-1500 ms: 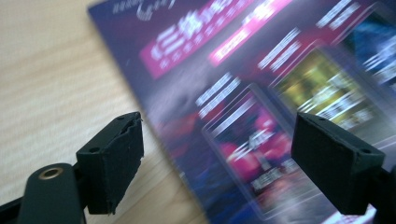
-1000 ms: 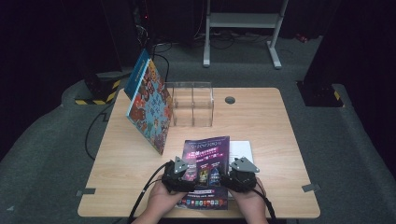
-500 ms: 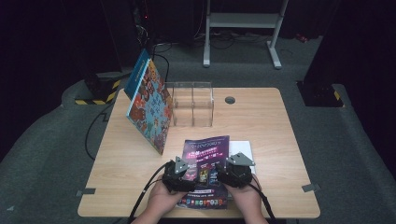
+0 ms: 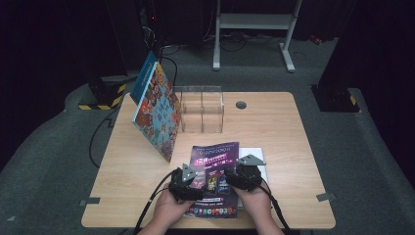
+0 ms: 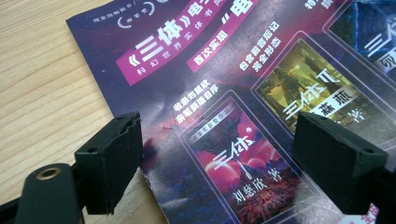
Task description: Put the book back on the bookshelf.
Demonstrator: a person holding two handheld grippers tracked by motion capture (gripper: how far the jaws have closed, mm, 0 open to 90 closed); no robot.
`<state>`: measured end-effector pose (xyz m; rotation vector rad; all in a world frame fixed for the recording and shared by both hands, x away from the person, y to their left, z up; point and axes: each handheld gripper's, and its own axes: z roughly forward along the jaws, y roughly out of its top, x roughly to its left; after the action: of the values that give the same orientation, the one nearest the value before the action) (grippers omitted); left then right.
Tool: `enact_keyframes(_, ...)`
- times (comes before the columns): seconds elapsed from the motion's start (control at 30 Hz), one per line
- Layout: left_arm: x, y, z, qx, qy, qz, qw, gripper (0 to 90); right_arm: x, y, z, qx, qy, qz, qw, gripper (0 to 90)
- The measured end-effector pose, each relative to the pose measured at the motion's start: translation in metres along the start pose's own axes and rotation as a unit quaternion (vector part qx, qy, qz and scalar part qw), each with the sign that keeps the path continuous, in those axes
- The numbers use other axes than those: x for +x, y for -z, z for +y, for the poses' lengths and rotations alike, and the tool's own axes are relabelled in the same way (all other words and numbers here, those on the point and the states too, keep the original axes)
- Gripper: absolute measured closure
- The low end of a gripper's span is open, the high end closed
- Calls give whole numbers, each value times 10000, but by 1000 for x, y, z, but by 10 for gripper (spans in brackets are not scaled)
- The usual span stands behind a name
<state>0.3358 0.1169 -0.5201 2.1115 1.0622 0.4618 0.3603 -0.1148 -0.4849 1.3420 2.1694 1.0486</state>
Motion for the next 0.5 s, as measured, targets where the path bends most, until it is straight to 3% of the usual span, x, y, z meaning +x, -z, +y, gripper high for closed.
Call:
enact_keyframes(0.2,0,0,-1,-19,10,9,10000,164,-2,-7,5,160,-104,133,9997,326)
enact_keyframes(0.33,0,0,-1,-23,8,10,10000,165,0,-6,5,165,-43,193,9997,421)
enact_keyframes(0.43,0,1,-2,-33,-1,44,10000,165,1,-2,5,42,-70,191,9998,515)
enact_keyframes(0.5,1,1,-2,-21,-21,56,10000,167,1,4,5,-160,75,183,9997,603)
